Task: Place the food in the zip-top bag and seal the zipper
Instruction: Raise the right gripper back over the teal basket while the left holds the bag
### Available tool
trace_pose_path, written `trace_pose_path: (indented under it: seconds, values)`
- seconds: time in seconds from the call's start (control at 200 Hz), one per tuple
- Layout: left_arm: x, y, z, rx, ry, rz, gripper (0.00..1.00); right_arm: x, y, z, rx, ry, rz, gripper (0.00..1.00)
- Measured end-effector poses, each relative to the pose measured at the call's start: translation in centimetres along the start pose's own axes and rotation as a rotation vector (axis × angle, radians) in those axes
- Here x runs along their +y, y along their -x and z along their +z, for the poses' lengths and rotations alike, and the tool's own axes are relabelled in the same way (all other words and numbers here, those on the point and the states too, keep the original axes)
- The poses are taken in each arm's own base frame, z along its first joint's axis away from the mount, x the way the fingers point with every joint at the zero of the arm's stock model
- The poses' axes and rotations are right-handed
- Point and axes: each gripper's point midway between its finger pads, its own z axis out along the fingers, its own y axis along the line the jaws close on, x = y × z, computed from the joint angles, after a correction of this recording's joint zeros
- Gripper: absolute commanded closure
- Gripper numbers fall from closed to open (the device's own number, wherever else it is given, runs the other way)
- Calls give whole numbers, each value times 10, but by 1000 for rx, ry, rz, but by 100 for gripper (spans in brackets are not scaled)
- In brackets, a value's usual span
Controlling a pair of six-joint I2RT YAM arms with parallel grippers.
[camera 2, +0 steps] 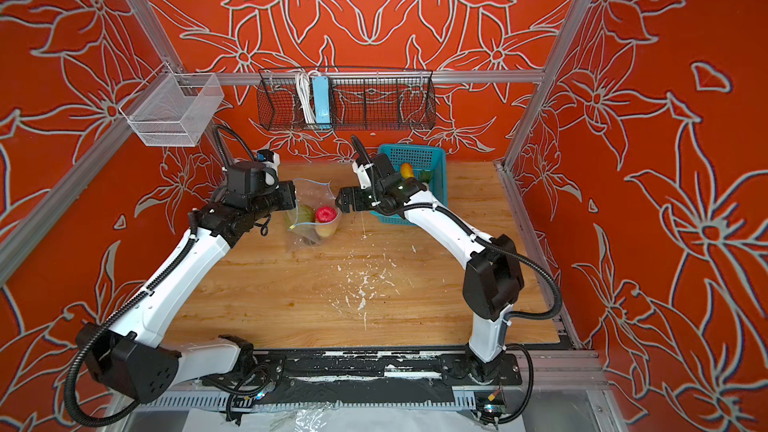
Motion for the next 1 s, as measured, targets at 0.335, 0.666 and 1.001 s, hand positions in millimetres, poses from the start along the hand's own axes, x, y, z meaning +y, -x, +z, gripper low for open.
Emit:
trace_pose_path:
  seconds: [0.335,0.666,1.001]
  values:
    - [0,0,0,0,0,0,100,-1,3,-13,-16,-16,-5,2]
    - [0,0,0,0,0,0,100,-25,14,-33,-22,-120,20,2]
    - [0,0,0,0,-1,0,100,-51,36,-57,-55,-253,42,2]
